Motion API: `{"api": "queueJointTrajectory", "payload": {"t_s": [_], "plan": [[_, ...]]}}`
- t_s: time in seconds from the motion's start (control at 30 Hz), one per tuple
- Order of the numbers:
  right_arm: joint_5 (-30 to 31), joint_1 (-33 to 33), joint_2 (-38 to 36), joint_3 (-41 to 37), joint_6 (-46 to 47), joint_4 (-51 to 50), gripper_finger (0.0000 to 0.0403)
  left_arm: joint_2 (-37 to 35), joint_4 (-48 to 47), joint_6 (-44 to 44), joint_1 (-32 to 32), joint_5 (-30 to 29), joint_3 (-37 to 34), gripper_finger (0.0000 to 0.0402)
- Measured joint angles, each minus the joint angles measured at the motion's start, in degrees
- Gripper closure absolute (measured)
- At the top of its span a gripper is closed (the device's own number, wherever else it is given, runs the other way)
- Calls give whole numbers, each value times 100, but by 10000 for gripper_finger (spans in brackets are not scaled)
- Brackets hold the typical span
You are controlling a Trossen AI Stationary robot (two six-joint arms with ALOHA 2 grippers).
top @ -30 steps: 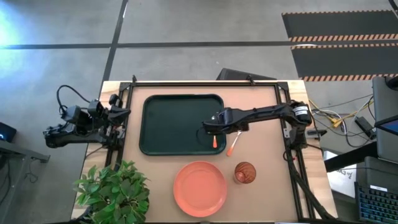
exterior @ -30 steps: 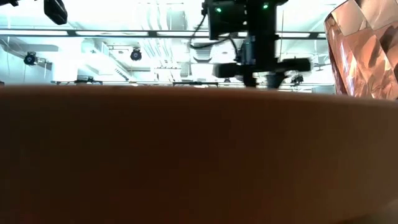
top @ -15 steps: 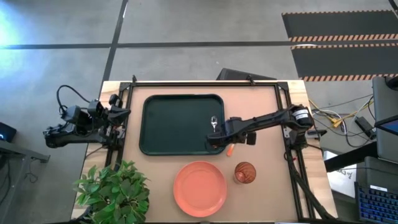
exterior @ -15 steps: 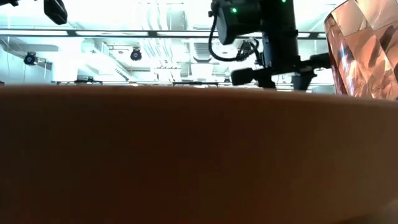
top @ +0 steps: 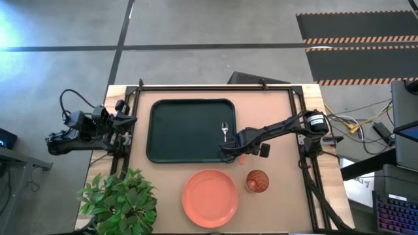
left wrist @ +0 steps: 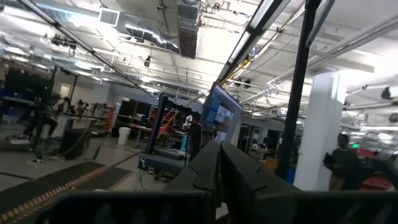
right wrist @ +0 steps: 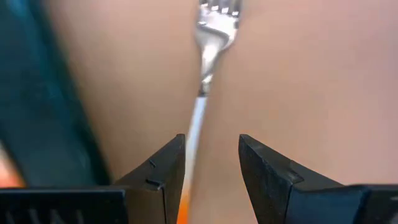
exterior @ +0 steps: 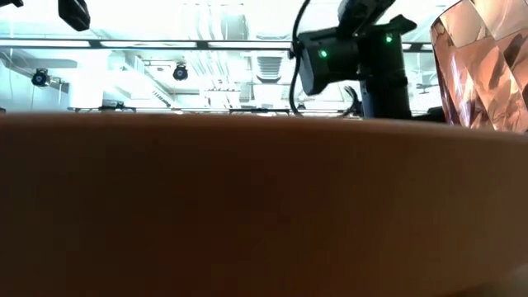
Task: Pick and place plate/cup/fork/spoon on tray
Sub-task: Put the orange fork on the black table tray
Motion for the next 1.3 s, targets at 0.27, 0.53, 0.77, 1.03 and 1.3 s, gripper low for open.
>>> {"api": "queueJointTrajectory", "payload": {"t_s": [0.27,0.53,0.77,1.03,1.3], "plan": [[34,-44,-1,-361,146,859,264,0,2,-1,0,2,0,402],[67,-185,-28,-572,189,998,264,0,0,0,-4,108,0,402],[134,-313,-31,-792,-118,1226,294,-2,1,-1,-2,114,0,402],[249,-323,-20,-993,-303,1447,390,-2,0,-4,0,117,0,402],[444,-324,-153,-702,-590,1185,393,-2,2,-2,0,119,0,402]]}}
